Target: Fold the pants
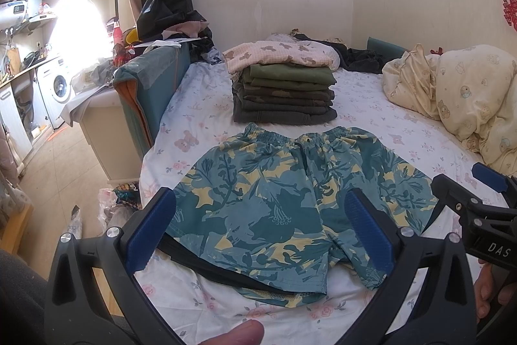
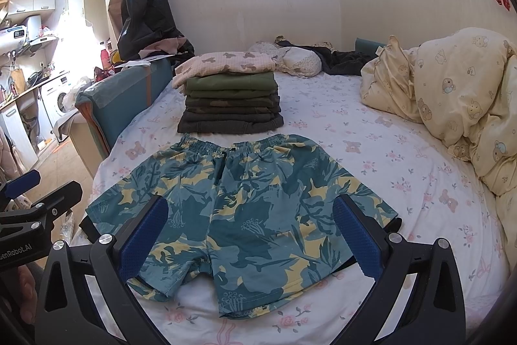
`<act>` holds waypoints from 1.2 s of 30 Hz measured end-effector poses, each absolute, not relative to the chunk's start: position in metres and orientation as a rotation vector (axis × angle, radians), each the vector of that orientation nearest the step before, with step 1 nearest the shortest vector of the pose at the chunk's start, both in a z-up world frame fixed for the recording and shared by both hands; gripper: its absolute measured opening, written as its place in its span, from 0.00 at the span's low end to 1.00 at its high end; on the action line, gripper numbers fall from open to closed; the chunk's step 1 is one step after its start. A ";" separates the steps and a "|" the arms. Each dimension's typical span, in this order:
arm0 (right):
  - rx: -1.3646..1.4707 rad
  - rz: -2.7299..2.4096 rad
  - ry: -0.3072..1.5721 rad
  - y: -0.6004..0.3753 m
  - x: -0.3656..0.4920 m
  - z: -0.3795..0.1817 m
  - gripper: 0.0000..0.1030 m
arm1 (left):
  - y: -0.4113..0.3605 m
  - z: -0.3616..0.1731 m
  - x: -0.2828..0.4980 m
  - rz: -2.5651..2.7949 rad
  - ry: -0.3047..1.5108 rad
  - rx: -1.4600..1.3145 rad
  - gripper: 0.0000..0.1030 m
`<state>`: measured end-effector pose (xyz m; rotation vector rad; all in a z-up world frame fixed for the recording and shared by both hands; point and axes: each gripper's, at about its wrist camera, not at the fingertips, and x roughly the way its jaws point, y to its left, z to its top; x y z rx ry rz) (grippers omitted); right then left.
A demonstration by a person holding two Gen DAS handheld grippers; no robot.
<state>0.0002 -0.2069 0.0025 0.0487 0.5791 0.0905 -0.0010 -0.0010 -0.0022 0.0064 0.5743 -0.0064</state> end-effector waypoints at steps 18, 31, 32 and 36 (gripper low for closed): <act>0.048 0.092 0.582 -0.205 0.002 -0.001 1.00 | 0.000 0.007 0.001 0.007 0.577 0.012 1.00; 0.177 0.105 0.665 -0.230 0.014 -0.008 1.00 | 0.002 0.001 0.008 0.016 0.619 0.012 1.00; 0.219 0.091 0.682 -0.244 0.020 -0.008 1.00 | 0.004 0.000 0.011 0.016 0.637 -0.004 1.00; 0.404 -0.015 0.783 -0.318 0.056 -0.022 1.00 | 0.005 -0.005 0.018 0.042 0.669 -0.010 1.00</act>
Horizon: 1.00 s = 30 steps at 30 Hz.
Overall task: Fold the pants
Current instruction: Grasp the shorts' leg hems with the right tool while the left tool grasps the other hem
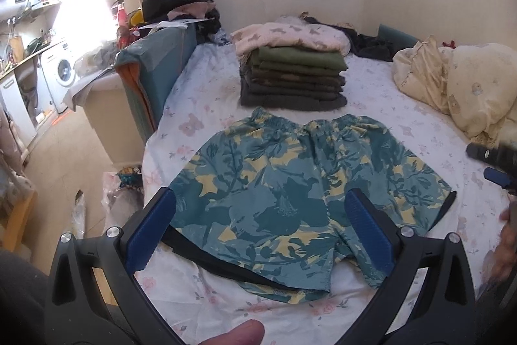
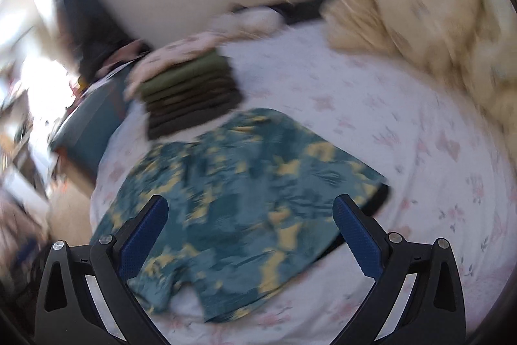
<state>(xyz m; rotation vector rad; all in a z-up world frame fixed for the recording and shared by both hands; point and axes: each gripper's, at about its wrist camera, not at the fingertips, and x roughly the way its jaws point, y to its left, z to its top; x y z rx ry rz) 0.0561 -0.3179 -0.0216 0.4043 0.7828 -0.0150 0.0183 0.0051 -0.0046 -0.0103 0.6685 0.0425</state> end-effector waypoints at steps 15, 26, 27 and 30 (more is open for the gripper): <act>0.718 -0.253 1.202 -0.474 0.148 -0.156 0.68 | 0.013 -0.023 0.051 0.099 0.817 -0.063 1.00; 0.544 -0.165 1.210 -0.434 0.159 -0.148 0.05 | 0.006 -0.017 0.053 0.057 0.809 -0.066 1.00; 0.522 -0.152 1.168 -0.430 0.158 -0.139 0.05 | 0.008 -0.017 0.052 0.062 0.810 -0.068 1.00; 0.431 -0.061 1.022 -0.406 0.154 -0.103 0.04 | 0.015 -0.017 0.051 0.073 0.813 -0.088 1.00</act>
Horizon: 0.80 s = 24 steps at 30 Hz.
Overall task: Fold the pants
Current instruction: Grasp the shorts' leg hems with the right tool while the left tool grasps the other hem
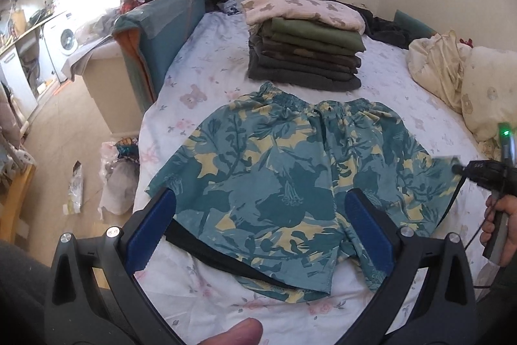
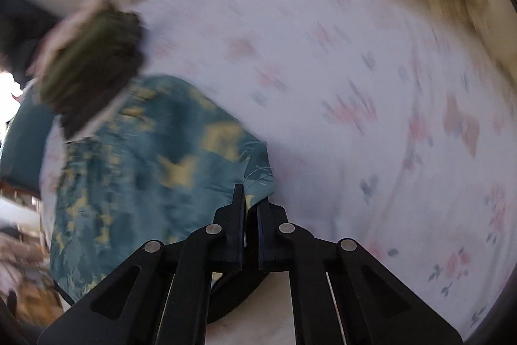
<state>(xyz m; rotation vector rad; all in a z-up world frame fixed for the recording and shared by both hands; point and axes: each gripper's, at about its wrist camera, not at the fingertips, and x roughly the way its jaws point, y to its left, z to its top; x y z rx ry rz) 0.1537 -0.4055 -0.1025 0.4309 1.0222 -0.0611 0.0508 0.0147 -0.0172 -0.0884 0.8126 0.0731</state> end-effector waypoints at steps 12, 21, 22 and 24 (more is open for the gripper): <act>0.246 0.468 0.916 -0.251 0.074 -0.042 0.04 | 0.025 -0.029 0.105 -0.007 1.000 -0.103 0.99; 0.477 0.453 1.125 -0.260 0.078 -0.091 0.04 | -0.092 -0.059 0.245 -0.292 1.263 0.068 0.98; 0.514 0.459 1.131 -0.266 0.077 -0.094 0.04 | -0.107 -0.064 0.256 -0.325 1.297 0.096 0.98; 0.541 0.466 1.125 -0.275 0.076 -0.093 0.04 | -0.148 -0.077 0.281 -0.374 1.385 0.189 0.98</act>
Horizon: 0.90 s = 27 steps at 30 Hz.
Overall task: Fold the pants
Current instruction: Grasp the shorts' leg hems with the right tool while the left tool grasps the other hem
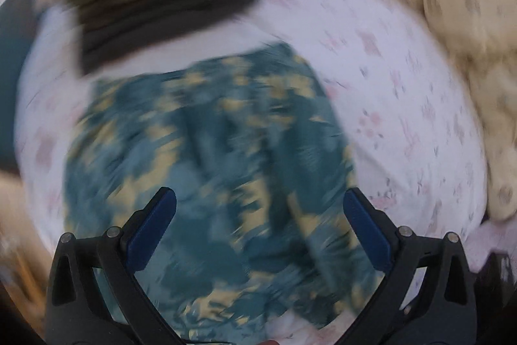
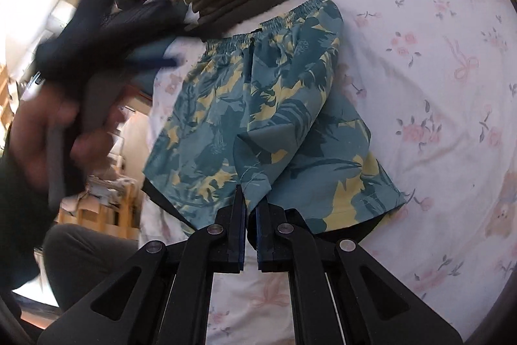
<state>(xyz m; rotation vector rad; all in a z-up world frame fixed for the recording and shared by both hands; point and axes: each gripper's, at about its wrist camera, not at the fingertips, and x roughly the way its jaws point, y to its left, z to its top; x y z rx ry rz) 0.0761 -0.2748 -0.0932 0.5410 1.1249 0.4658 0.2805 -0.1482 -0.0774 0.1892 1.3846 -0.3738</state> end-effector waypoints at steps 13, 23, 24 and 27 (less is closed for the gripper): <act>0.616 0.509 1.136 -0.282 0.087 -0.104 0.04 | -0.307 -0.164 0.320 -0.343 1.426 0.677 0.78; 0.565 0.541 1.138 -0.272 0.089 -0.098 0.04 | -0.281 -0.158 0.334 -0.406 1.381 0.662 0.01; 0.552 0.551 1.135 -0.269 0.089 -0.095 0.04 | -0.273 -0.148 0.335 -0.415 1.371 0.654 0.00; 0.510 0.562 1.136 -0.263 0.086 -0.092 0.04 | -0.254 -0.125 0.339 -0.421 1.324 0.611 0.00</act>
